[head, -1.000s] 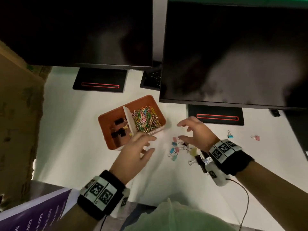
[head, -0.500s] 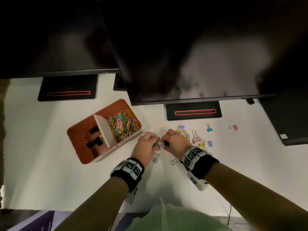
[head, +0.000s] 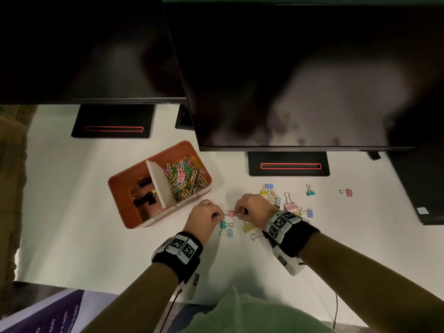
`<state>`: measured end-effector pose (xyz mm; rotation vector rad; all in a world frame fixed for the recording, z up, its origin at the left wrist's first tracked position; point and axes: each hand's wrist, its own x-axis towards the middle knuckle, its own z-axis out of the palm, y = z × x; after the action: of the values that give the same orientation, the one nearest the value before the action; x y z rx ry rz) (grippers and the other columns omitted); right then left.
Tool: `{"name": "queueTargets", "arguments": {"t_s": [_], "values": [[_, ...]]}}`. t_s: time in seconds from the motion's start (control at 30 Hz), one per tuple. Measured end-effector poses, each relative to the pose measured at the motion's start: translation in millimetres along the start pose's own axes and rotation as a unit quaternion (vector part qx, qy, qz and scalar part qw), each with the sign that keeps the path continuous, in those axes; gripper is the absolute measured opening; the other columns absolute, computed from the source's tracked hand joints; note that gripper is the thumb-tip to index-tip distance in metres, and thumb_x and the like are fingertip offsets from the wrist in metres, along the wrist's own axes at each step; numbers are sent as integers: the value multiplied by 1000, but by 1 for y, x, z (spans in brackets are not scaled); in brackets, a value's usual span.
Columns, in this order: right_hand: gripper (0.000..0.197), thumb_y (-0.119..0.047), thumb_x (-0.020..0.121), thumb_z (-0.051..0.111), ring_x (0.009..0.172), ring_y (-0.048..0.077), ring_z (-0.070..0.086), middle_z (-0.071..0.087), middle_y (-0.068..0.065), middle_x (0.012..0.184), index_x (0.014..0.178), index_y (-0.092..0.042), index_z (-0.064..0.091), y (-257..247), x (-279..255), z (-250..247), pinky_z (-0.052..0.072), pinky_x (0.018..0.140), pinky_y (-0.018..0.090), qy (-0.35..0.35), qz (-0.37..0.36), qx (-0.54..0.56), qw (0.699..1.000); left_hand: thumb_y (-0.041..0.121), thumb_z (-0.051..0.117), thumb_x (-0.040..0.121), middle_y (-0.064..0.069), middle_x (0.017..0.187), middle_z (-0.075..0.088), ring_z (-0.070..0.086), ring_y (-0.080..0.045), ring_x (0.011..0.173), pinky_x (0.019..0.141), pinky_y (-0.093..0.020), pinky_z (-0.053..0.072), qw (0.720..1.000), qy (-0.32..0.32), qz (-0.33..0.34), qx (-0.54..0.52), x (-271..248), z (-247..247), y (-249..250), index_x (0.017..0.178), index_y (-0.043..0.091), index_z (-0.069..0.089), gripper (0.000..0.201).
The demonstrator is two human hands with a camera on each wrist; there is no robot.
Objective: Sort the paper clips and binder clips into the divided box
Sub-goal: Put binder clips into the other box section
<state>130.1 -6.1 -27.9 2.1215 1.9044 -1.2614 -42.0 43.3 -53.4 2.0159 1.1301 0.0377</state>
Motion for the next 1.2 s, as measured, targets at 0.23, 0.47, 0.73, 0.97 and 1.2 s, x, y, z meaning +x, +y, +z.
{"name": "queueTargets", "arguments": {"t_s": [0.23, 0.47, 0.73, 0.97, 1.2], "values": [[19, -17, 90, 56, 97, 20, 59, 64, 6, 109, 106, -12, 67, -15, -12, -11, 41, 81, 21, 10, -20, -5, 1000, 14, 67, 82, -1, 89, 64, 58, -7, 75, 74, -10, 44, 996, 58, 54, -49, -45, -30, 13, 93, 14, 73, 12], [10, -15, 83, 66, 87, 15, 59, 65, 4, 97, 92, -15, 70, -101, -5, -50, 47, 80, 24, 98, -148, 87, 980, 16, 70, 79, 3, 88, 64, 59, -5, 77, 72, -5, 42, 973, 222, 14, -60, -88, -118, -11, 91, 15, 73, 13], [32, -30, 85, 63, 99, 19, 62, 65, 6, 111, 113, -16, 61, -207, 48, -38, 52, 90, 36, 104, -153, 111, 976, 6, 49, 91, -7, 98, 70, 61, -19, 84, 75, -16, 38, 974, 200, -106, -18, -83, -164, -51, 109, 13, 66, 26], [21, -29, 90, 57, 80, -5, 54, 61, -11, 102, 109, -21, 62, -138, 12, -48, 44, 76, 13, 136, -152, 127, 971, 7, 61, 85, 8, 97, 62, 57, -2, 81, 74, 1, 37, 974, 226, 7, -37, -96, -144, -25, 100, 18, 68, 21], [31, -37, 79, 68, 89, 11, 54, 54, -8, 100, 109, -32, 59, -19, -42, -38, 47, 81, 26, 69, -3, -27, 997, 24, 61, 85, 12, 113, 48, 50, -2, 91, 81, -18, 43, 995, 20, 95, 0, -71, -63, 2, 118, 29, 54, 34]]}}
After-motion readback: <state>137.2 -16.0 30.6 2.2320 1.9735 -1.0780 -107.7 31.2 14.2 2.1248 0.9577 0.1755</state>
